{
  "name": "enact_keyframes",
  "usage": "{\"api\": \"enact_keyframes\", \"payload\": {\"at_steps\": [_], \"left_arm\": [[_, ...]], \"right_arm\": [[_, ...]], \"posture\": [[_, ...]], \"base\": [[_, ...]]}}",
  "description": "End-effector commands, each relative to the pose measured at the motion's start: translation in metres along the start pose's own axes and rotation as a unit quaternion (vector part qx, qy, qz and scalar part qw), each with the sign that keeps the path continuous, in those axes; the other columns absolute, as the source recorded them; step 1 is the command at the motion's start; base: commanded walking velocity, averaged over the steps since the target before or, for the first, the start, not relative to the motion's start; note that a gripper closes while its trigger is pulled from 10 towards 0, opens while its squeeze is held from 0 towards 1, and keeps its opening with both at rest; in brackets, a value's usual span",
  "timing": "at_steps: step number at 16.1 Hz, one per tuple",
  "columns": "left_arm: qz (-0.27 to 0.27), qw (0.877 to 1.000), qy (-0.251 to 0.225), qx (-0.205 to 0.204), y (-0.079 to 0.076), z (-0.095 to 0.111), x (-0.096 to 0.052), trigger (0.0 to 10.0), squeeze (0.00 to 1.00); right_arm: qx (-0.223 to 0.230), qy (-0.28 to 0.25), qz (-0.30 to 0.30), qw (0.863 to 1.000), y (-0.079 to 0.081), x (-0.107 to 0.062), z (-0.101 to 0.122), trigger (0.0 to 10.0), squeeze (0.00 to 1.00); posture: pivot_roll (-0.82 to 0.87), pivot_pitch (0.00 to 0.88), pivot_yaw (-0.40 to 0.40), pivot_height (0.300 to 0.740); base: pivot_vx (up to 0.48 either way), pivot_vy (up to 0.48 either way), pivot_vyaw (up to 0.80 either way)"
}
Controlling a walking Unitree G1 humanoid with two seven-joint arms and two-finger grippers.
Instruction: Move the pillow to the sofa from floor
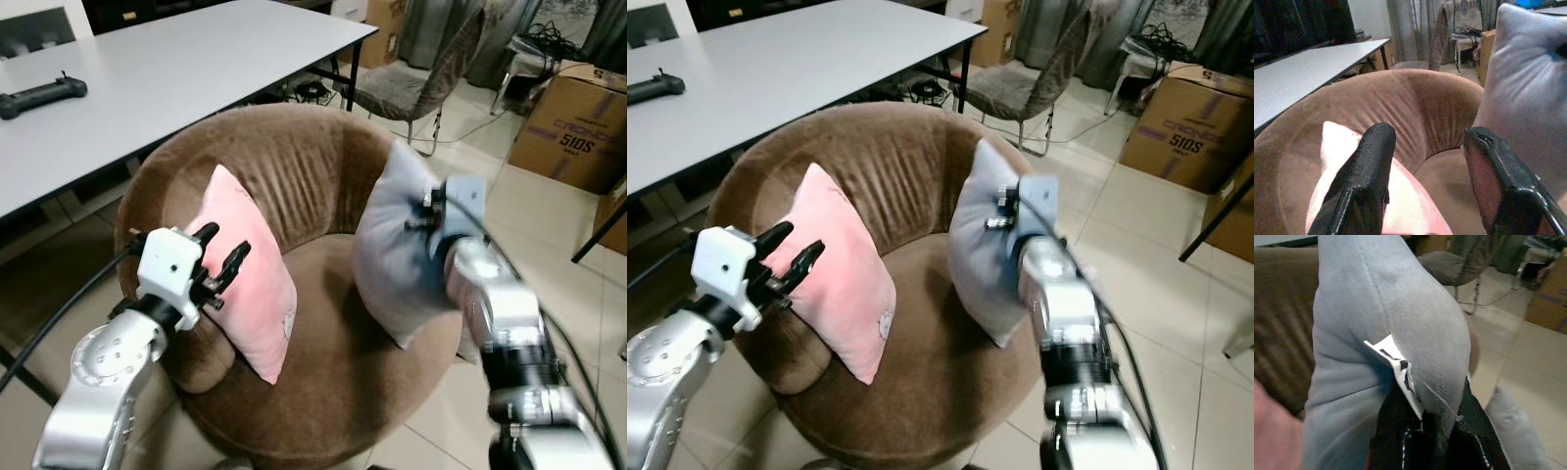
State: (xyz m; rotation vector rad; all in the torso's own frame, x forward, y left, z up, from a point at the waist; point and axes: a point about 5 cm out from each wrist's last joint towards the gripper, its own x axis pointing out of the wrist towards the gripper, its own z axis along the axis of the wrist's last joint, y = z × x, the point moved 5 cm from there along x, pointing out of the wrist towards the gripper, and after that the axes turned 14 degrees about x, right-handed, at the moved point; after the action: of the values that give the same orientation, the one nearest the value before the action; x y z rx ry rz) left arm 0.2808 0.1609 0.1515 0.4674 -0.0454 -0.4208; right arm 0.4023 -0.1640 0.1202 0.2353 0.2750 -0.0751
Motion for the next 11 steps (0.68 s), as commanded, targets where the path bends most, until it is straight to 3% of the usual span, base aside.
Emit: {"api": "enact_keyframes", "payload": {"at_steps": [1, 2, 4, 5, 6, 9, 11], "left_arm": [[-0.017, 1.0, -0.005, 0.001, -0.003, 0.005, -0.002, 10.0, 0.05], [-0.034, 0.999, -0.001, 0.005, -0.005, 0.004, -0.009, 10.0, 0.06], [-0.048, 0.999, 0.003, 0.008, -0.008, 0.005, -0.016, 10.0, 0.05], [-0.065, 0.998, 0.007, 0.005, -0.012, 0.006, -0.022, 10.0, 0.06], [-0.07, 0.997, 0.009, 0.005, -0.013, 0.006, -0.024, 10.0, 0.05], [-0.121, 0.993, 0.009, -0.001, -0.029, 0.013, -0.036, 10.0, 0.05], [-0.13, 0.991, 0.008, -0.004, -0.036, 0.017, -0.041, 10.0, 0.05]], "right_arm": [[0.018, -0.03, -0.016, 0.999, -0.005, 0.005, 0.022, 10.0, 0.0], [0.06, -0.016, -0.027, 0.998, -0.002, 0.016, 0.028, 10.0, 0.0], [0.101, 0.001, -0.013, 0.995, 0.013, 0.026, 0.031, 10.0, 0.0], [0.141, 0.035, 0.007, 0.989, 0.04, 0.033, 0.028, 10.0, 0.0], [0.144, 0.041, 0.013, 0.989, 0.048, 0.034, 0.027, 10.0, 0.0], [0.19, 0.086, 0.067, 0.976, 0.115, 0.031, 0.026, 10.0, 0.0], [0.227, 0.094, 0.084, 0.966, 0.138, 0.028, 0.032, 10.0, 0.0]], "posture": [[0.19, 0.0, -0.078, 0.74], [0.19, 0.0, -0.091, 0.74], [0.2, 0.0, -0.11, 0.74], [0.21, 0.0, -0.126, 0.74], [0.22, 0.0, -0.134, 0.74], [0.22, 0.0, -0.169, 0.74], [0.22, 0.0, -0.188, 0.74]], "base": [[0.0, 0.0, 0.0], [0.0, 0.0, 0.0], [0.0, 0.0, 0.0], [0.0, 0.0, 0.0], [0.0, 0.0, 0.0], [0.0, 0.0, 0.0], [0.0, 0.0, 0.0]]}}
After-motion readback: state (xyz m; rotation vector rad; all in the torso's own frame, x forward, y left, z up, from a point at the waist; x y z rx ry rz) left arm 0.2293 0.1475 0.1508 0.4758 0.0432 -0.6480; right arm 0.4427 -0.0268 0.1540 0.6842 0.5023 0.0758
